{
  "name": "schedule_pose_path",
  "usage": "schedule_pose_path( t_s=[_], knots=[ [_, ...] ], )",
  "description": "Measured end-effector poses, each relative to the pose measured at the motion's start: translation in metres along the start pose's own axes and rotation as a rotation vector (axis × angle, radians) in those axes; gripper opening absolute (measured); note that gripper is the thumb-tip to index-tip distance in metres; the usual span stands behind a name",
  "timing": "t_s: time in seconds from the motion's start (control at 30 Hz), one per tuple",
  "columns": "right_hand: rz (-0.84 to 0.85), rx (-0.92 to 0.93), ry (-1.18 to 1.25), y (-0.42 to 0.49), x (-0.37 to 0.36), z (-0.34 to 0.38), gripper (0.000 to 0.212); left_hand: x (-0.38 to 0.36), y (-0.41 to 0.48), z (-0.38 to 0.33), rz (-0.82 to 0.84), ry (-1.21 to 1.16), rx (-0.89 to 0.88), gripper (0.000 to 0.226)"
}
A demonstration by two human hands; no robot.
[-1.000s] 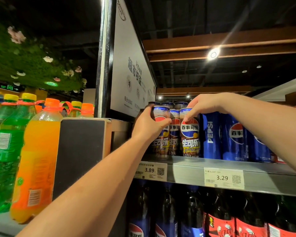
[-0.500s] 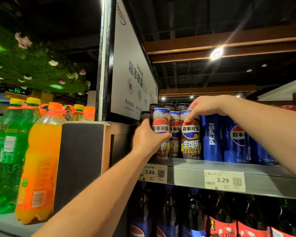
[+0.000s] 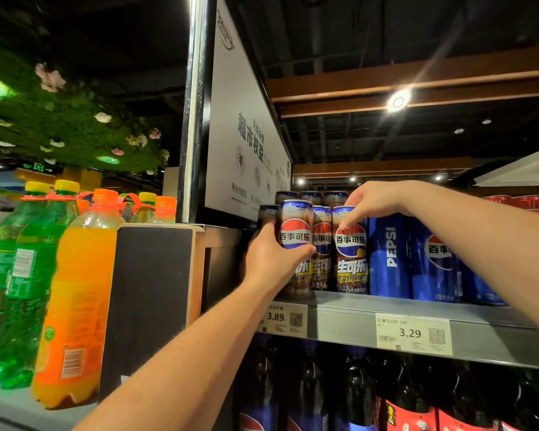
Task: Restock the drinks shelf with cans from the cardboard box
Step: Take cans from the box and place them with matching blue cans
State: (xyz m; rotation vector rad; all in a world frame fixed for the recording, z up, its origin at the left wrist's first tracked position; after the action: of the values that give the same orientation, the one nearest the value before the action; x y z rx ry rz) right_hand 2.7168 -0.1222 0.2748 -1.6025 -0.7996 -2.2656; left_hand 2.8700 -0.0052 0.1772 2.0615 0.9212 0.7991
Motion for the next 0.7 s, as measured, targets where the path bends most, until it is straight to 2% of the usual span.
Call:
schedule_pose_path(
  t_s=[0.07,0.17,0.23,0.33,0.4,0.53,0.6,0.7],
  knots=[
    [-0.04,-0.001,0.009,-0.003,0.002,0.001,0.058,0.0,-0.001,0.001,-0.007,-0.017,-0.001,0.073],
    [-0.238,0.042,0.07,-0.016,0.013,0.007,0.072,0.002,-0.003,0.0,-0.031,-0.023,0.005,0.073],
    [-0.378,0.106,0.168,-0.029,0.02,0.013,0.064,0.002,-0.005,0.0,-0.042,-0.016,0.005,0.069],
    [-0.565,0.245,0.437,-0.057,0.02,0.023,0.039,0.001,-0.011,-0.003,-0.054,-0.043,0.009,0.062],
    [-0.612,0.277,0.646,-0.07,0.004,0.027,0.028,0.002,-0.017,-0.004,-0.087,-0.118,0.036,0.053],
    [-0.356,0.115,0.94,-0.071,-0.056,0.031,0.044,0.008,-0.029,-0.007,-0.21,-0.262,0.119,0.045],
    [-0.227,0.009,0.999,-0.071,-0.077,0.03,0.051,0.011,-0.031,-0.006,-0.24,-0.308,0.166,0.045],
    [-0.049,-0.076,0.995,-0.07,-0.092,0.029,0.075,0.013,-0.032,-0.006,-0.266,-0.351,0.192,0.044]
  ],
)
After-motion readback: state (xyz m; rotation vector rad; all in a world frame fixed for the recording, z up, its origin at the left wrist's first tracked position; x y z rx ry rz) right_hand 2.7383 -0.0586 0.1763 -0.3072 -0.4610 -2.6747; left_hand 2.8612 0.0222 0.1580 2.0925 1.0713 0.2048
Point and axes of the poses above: each hand's wrist, its own y-axis towards the middle knuckle, its own x-axis out of the back of the hand, z = x × y, the point moved 7 cm from there along y, towards the middle knuckle, and after that the axes turned 9 degrees about -x, right-handed, at the moved point
